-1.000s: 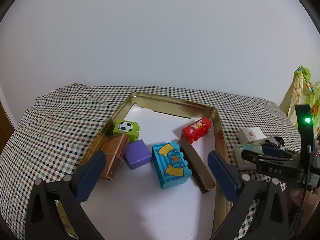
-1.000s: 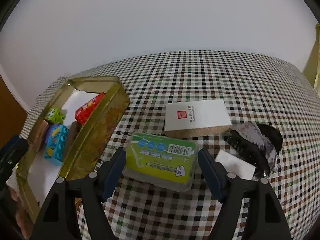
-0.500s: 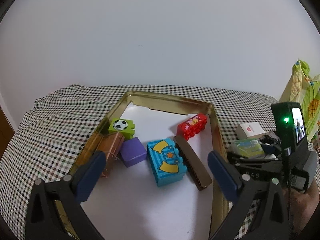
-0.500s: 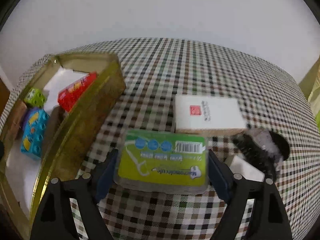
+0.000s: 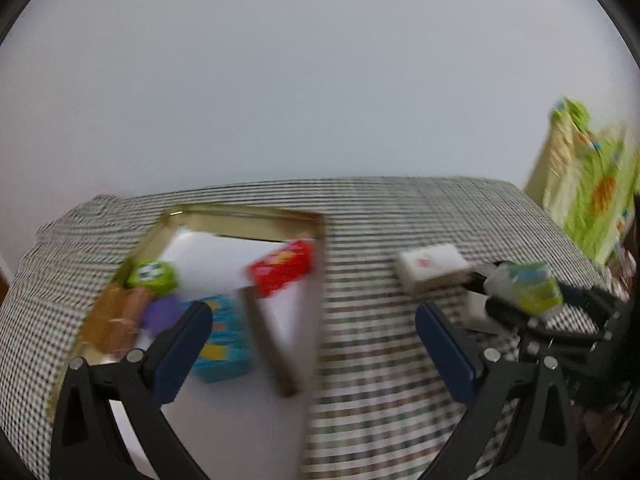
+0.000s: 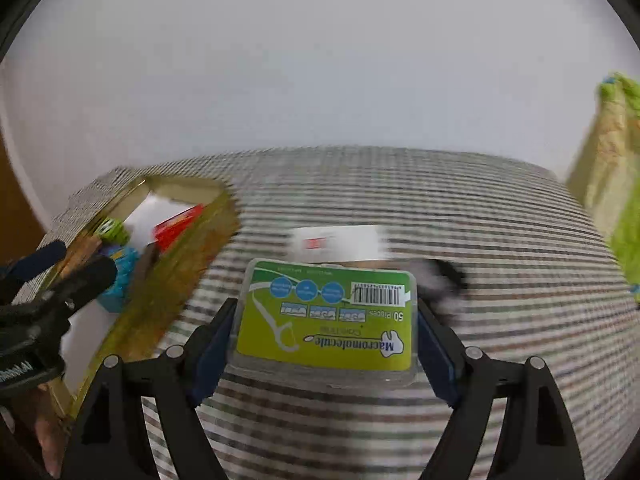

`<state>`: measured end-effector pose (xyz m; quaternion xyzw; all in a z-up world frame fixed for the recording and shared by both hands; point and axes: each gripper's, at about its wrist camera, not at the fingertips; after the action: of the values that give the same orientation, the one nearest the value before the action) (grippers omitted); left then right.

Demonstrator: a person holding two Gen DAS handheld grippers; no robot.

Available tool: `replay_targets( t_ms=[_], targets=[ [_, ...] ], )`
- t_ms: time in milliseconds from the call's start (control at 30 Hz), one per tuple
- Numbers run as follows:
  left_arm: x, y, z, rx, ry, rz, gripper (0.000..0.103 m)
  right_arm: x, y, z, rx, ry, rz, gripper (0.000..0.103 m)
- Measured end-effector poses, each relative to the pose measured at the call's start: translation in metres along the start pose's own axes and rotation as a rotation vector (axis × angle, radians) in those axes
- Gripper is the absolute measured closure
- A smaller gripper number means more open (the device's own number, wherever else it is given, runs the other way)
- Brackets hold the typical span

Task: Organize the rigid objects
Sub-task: 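Grasp the white block with the left gripper while the right gripper lifts the green box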

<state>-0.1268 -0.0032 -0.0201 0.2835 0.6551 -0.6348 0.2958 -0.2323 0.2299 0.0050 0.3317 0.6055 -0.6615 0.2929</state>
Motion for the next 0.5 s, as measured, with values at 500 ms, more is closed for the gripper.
replay_targets(
  t_ms=[500],
  targets=[
    [0.069,-0.013,-0.124,0.254,0.074,0.121,0.0,-0.004,0.025,-0.112,0.219,0.141,0.002,0.019]
  ],
)
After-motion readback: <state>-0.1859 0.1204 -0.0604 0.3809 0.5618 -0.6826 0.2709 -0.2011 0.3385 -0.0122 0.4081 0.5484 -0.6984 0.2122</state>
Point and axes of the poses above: each gripper's, at about its wrist camera, not at the fingertips, and x roughly the way its jaws point, z to its left, y to its underside, and after that the axes turned 10 degrees about z, right-handed
